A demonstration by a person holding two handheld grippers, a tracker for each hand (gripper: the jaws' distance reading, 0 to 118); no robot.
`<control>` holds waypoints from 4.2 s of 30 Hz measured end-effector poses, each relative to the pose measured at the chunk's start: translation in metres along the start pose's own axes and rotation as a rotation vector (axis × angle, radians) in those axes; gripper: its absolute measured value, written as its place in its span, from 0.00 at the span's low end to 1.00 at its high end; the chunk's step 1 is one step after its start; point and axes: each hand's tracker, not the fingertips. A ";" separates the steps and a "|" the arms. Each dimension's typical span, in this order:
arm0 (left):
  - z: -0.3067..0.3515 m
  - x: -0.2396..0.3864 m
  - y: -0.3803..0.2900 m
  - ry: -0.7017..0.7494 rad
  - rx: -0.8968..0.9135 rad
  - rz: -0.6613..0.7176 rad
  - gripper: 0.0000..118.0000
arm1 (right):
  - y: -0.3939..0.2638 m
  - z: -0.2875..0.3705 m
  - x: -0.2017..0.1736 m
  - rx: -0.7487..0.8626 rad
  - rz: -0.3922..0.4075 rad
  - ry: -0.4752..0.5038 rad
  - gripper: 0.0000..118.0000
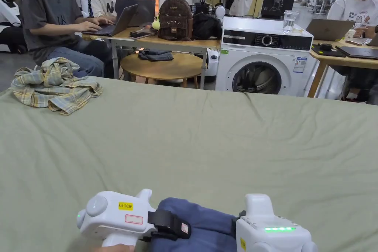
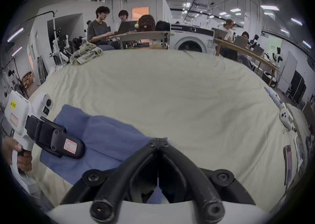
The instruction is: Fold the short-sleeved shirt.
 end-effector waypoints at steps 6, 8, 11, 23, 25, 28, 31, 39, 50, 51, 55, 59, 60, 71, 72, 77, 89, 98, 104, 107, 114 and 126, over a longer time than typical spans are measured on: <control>0.069 0.010 0.008 0.067 0.044 -0.020 0.16 | 0.024 0.015 -0.014 0.187 -0.015 0.021 0.00; 0.097 0.009 0.009 0.118 0.062 -0.034 0.16 | 0.030 0.020 -0.023 0.262 -0.003 0.019 0.00; 0.140 0.004 0.010 0.181 0.092 -0.028 0.16 | 0.037 0.027 -0.039 0.376 -0.015 0.049 0.00; 0.292 -0.021 -0.009 0.412 0.187 0.076 0.16 | 0.065 0.034 -0.114 0.495 0.060 0.117 0.00; 0.319 -0.031 -0.011 0.430 0.198 0.107 0.16 | 0.070 0.033 -0.127 0.488 0.074 0.119 0.00; 0.359 -0.046 -0.013 0.462 0.235 0.163 0.16 | 0.075 0.030 -0.143 0.474 0.082 0.143 0.00; 0.394 -0.056 -0.016 0.551 0.254 0.208 0.16 | 0.077 0.026 -0.156 0.461 0.090 0.172 0.00; 0.442 -0.084 -0.016 0.685 0.273 0.295 0.16 | 0.076 0.017 -0.182 0.428 0.104 0.233 0.00; 0.419 -0.099 -0.003 0.985 0.249 0.266 0.49 | 0.073 0.012 -0.188 0.401 0.147 0.235 0.00; 0.421 -0.095 -0.002 1.011 0.255 0.257 0.52 | 0.073 0.012 -0.187 0.402 0.146 0.237 0.00; 0.433 -0.080 0.000 1.077 0.309 0.216 0.52 | 0.074 0.013 -0.182 0.405 0.135 0.231 0.00; 0.430 -0.051 -0.001 1.159 0.420 0.062 0.52 | 0.074 0.013 -0.178 0.405 0.120 0.228 0.00; 0.427 -0.046 0.002 1.172 0.439 0.067 0.52 | 0.074 0.013 -0.176 0.402 0.118 0.229 0.00; 0.295 -0.001 -0.033 0.902 0.571 -0.255 0.52 | 0.069 0.019 -0.134 0.405 0.091 0.161 0.00; 0.282 0.002 -0.036 0.873 0.568 -0.280 0.52 | 0.069 0.020 -0.128 0.407 0.094 0.150 0.00; 0.201 0.030 -0.049 0.838 0.673 -0.394 0.52 | 0.066 0.023 -0.095 0.388 0.072 0.080 0.00; 0.072 0.117 -0.057 0.835 0.892 -0.639 0.52 | 0.059 0.037 -0.022 0.418 -0.021 -0.047 0.00; 0.043 0.138 -0.063 0.872 0.938 -0.722 0.10 | 0.054 0.048 0.001 0.485 -0.067 -0.096 0.00; 0.045 0.138 -0.064 0.850 0.956 -0.685 0.00 | 0.052 0.051 0.001 0.506 -0.068 -0.146 0.00; 0.043 0.142 -0.066 0.866 0.949 -0.705 0.00 | 0.052 0.051 0.004 0.510 -0.061 -0.130 0.00; 0.043 0.148 -0.066 0.818 0.976 -0.718 0.00 | 0.052 0.052 0.008 0.520 -0.066 -0.145 0.00; 0.044 0.151 -0.065 0.836 0.973 -0.699 0.00 | 0.053 0.051 0.010 0.540 -0.091 -0.145 0.00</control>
